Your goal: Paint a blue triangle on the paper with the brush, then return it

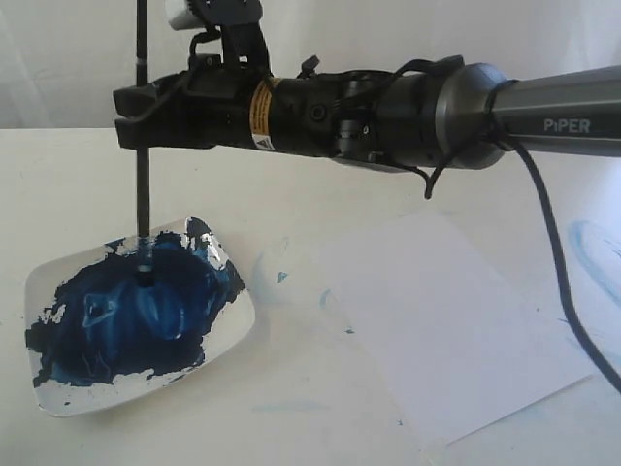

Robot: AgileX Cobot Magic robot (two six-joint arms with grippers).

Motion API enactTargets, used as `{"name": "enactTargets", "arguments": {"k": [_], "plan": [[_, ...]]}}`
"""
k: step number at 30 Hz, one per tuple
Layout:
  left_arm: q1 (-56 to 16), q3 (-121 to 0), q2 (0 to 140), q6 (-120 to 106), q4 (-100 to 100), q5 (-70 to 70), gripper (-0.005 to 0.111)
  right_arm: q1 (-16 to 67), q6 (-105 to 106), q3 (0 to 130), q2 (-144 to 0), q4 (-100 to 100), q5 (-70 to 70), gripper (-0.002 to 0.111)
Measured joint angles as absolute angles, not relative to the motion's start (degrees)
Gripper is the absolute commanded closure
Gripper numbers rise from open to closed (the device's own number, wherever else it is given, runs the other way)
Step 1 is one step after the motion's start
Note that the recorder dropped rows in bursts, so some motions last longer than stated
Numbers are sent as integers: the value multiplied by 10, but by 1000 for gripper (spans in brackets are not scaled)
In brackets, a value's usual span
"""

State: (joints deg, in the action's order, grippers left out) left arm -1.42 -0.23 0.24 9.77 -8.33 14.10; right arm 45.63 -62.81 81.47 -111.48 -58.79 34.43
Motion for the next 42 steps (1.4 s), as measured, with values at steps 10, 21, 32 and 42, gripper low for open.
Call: {"name": "enactTargets", "arguments": {"k": [10, 21, 32, 42], "plan": [[-14, -2, 2, 98, -83, 141, 107, 456, -550, 815, -1150, -565, 273, 108], [-14, -2, 2, 98, -83, 141, 107, 456, -502, 822, -1141, -515, 278, 108], [-14, -2, 2, 98, -83, 141, 107, 456, -530, 827, -1098, -511, 312, 108], [-14, -2, 2, 98, -83, 141, 107, 446, -538, 827, -1114, -514, 376, 108]]}}
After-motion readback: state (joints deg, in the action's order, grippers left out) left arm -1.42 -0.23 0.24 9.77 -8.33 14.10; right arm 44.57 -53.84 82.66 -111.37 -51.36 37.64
